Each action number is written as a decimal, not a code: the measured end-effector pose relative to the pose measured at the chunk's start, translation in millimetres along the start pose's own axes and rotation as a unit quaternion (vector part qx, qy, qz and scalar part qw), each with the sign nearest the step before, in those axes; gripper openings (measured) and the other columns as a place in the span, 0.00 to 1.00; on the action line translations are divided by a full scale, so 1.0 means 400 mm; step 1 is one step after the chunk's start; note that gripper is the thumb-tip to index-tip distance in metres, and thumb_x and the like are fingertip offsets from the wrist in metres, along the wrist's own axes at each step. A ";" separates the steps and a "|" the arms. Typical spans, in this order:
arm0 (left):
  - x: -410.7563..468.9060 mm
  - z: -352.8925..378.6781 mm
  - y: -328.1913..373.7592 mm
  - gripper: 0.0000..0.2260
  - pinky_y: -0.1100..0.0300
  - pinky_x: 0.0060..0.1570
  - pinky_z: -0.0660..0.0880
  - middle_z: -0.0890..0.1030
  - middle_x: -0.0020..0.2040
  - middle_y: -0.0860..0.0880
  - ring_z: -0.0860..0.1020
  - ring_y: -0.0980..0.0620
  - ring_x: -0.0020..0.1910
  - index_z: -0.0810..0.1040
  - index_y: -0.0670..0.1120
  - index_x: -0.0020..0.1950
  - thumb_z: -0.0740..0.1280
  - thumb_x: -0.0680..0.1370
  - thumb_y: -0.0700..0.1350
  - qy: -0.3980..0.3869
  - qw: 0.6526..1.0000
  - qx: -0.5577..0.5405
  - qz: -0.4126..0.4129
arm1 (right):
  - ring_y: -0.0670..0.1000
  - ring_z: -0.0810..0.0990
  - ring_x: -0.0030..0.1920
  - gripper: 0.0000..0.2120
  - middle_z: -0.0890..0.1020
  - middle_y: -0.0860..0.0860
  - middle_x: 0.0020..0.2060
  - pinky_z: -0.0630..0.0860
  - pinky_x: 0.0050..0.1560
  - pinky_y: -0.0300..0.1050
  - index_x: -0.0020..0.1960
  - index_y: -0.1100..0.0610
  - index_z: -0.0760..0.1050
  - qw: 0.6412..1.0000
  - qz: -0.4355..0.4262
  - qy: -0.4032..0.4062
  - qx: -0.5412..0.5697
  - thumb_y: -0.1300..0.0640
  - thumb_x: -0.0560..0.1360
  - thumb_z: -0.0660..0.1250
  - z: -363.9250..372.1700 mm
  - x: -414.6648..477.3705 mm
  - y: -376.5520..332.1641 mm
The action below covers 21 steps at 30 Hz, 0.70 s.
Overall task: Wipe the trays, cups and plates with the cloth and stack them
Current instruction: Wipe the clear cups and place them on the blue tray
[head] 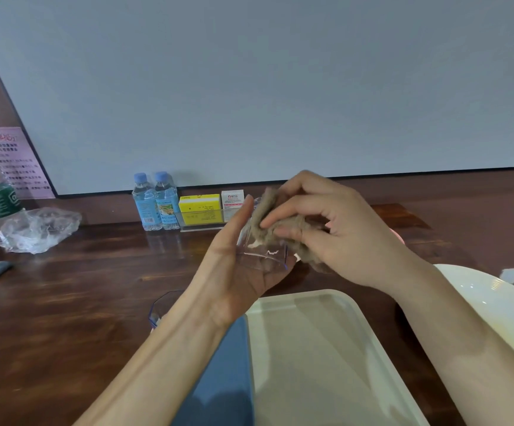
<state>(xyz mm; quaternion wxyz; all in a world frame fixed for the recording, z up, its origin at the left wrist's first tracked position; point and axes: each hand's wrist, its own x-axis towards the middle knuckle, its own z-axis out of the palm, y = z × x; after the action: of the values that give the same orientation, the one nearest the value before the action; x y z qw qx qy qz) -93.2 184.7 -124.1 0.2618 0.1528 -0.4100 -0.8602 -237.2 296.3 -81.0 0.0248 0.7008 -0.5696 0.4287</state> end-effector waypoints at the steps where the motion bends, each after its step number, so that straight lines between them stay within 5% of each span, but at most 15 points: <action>1: 0.003 0.000 -0.002 0.19 0.51 0.56 0.79 0.83 0.55 0.43 0.83 0.46 0.51 0.87 0.47 0.56 0.72 0.79 0.61 0.007 1.000 -0.009 -0.006 | 0.46 0.81 0.57 0.09 0.79 0.44 0.54 0.73 0.54 0.31 0.55 0.50 0.88 0.999 0.009 0.033 -0.008 0.61 0.78 0.75 -0.001 0.002 0.006; 5: 0.006 -0.012 -0.002 0.21 0.51 0.56 0.79 0.83 0.53 0.43 0.82 0.46 0.50 0.87 0.42 0.52 0.74 0.78 0.61 0.022 0.999 -0.039 -0.010 | 0.45 0.80 0.57 0.09 0.79 0.45 0.54 0.76 0.56 0.35 0.56 0.51 0.87 0.996 0.006 0.070 -0.052 0.60 0.78 0.75 0.020 0.004 0.011; 10: 0.003 -0.020 0.004 0.25 0.54 0.54 0.80 0.85 0.54 0.44 0.83 0.47 0.52 0.89 0.45 0.53 0.64 0.84 0.63 0.011 0.999 -0.030 0.000 | 0.48 0.81 0.57 0.07 0.79 0.46 0.53 0.77 0.55 0.37 0.53 0.51 0.88 0.997 0.001 -0.081 0.005 0.61 0.77 0.76 -0.003 -0.005 -0.022; 17: 0.008 0.000 -0.007 0.25 0.45 0.64 0.78 0.86 0.58 0.38 0.86 0.39 0.52 0.83 0.44 0.66 0.66 0.83 0.63 0.033 0.999 0.011 -0.001 | 0.45 0.81 0.55 0.09 0.80 0.45 0.53 0.77 0.56 0.39 0.56 0.51 0.87 0.989 0.012 0.118 -0.090 0.61 0.79 0.74 0.006 0.008 0.032; 21: 0.003 -0.006 -0.002 0.22 0.48 0.64 0.76 0.86 0.57 0.43 0.85 0.44 0.53 0.87 0.47 0.61 0.65 0.83 0.63 0.024 0.999 -0.021 0.004 | 0.44 0.80 0.53 0.08 0.79 0.44 0.52 0.75 0.51 0.37 0.55 0.50 0.87 0.996 -0.009 0.037 -0.084 0.60 0.79 0.74 0.009 0.001 0.009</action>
<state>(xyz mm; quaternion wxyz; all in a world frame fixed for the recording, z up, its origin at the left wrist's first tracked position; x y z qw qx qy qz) -93.4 182.8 -126.2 0.2783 0.1663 -0.3857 -0.8638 -238.2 292.7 -84.8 0.1085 0.6851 -0.5958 0.4049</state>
